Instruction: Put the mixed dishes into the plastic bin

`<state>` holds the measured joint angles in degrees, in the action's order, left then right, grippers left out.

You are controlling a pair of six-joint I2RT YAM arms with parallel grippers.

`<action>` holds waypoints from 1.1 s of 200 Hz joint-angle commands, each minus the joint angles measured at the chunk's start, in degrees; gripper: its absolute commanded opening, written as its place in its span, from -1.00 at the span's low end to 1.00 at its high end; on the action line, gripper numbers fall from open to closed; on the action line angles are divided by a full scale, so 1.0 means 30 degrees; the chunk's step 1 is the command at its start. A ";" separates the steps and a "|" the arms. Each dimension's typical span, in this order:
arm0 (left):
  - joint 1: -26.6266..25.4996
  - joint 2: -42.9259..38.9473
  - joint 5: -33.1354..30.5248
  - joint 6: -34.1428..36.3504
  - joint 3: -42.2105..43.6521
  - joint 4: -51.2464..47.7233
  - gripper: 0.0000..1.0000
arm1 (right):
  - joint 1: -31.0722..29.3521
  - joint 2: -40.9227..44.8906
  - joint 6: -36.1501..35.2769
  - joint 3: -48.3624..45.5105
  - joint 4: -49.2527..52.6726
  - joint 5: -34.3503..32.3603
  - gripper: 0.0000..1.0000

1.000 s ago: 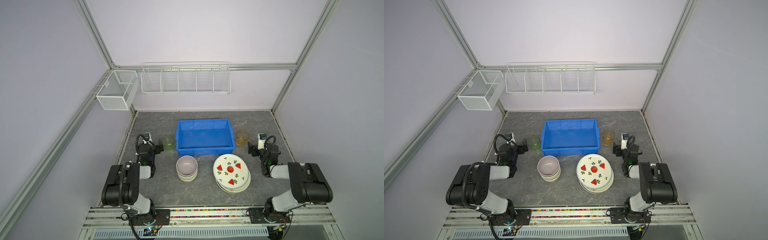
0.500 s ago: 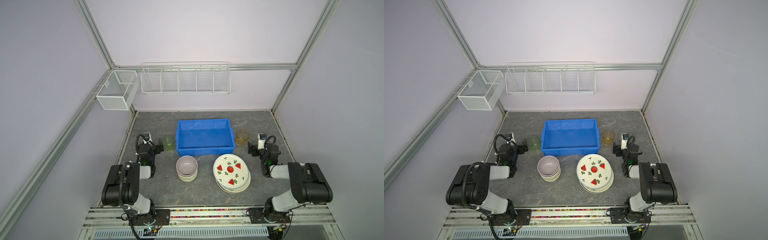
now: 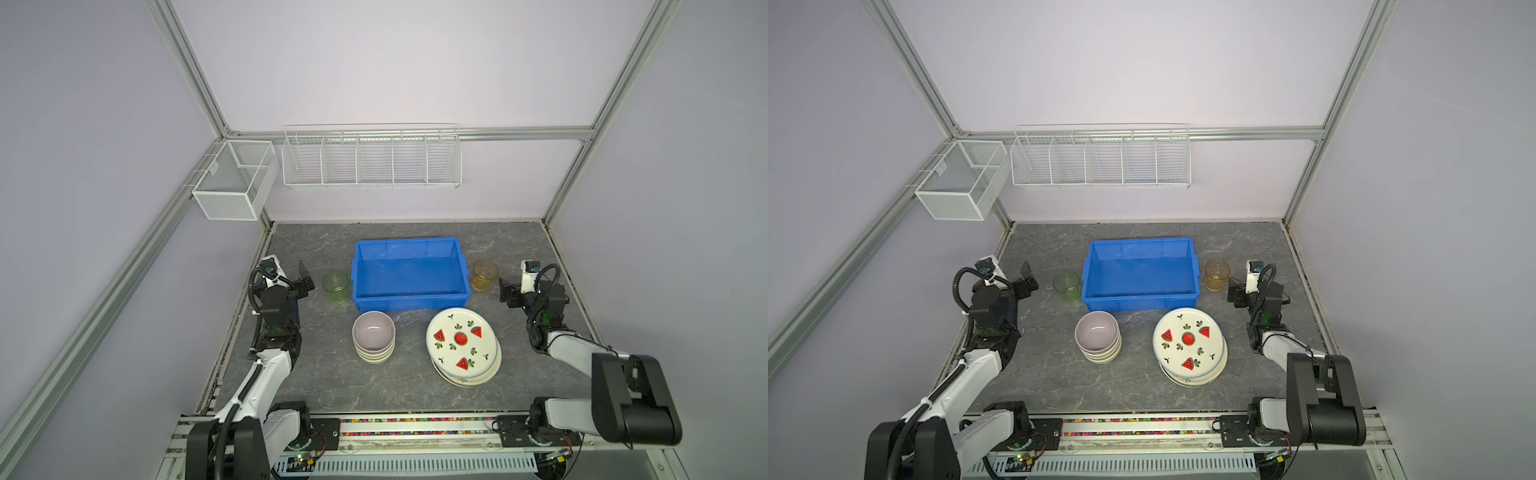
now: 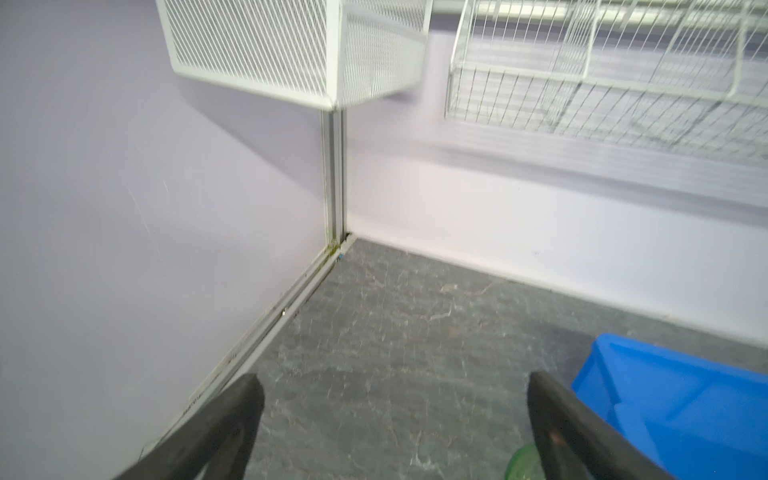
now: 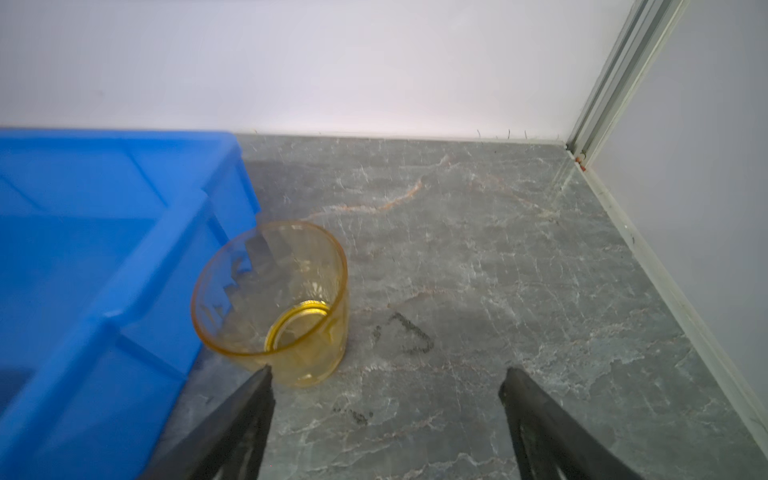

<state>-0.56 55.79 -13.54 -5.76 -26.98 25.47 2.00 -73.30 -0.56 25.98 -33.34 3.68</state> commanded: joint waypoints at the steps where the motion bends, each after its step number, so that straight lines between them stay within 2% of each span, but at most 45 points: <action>1: -0.0049 -0.1651 -0.0686 -0.1863 -0.1223 -0.5036 0.98 | -0.0025 0.2185 0.1117 0.0793 0.4037 0.0814 0.76; 27: -0.0049 -0.2858 -0.1855 -0.4451 -0.2955 -0.8839 0.98 | -0.0045 0.4866 0.1640 0.1743 0.7409 0.0841 0.76; 58: -0.0049 -0.3014 -0.2126 -0.5505 -0.5421 -1.3224 0.98 | -0.0058 0.6971 0.1650 0.3496 1.1404 0.1500 0.76; 100: -0.0049 -0.2731 0.1226 -0.5704 -0.6867 -1.4856 0.98 | -0.0054 0.8668 0.2536 0.4583 1.3719 0.2603 0.76; 124: -0.0049 -0.2035 0.3173 -0.5187 -0.7697 -1.5403 0.98 | -0.0075 0.7678 0.4029 0.6294 1.6972 0.1517 0.76; 165: -0.0049 -0.1035 0.6526 -0.5562 -0.9309 -1.6331 0.98 | -0.0059 0.6529 0.4526 0.6935 1.8452 0.2718 0.76; 175: -0.0118 -0.0742 0.6799 -0.6074 -0.9872 -1.6979 0.98 | -0.0063 0.6290 0.4112 0.7204 1.9219 0.3915 0.76; 192: -0.1059 -0.0308 0.6932 -0.5855 -1.1172 -1.8543 0.98 | -0.0057 0.5753 0.3810 0.7538 2.0300 0.5656 0.76; 220: -0.4130 0.0175 0.7287 -0.5948 -1.2891 -1.9672 0.98 | -0.0139 0.5203 0.4394 0.7268 2.1159 0.7427 0.76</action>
<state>-6.94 55.55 4.78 -22.28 -61.06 -27.97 1.98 -56.60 11.20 47.16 25.26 18.68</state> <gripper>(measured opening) 0.991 0.882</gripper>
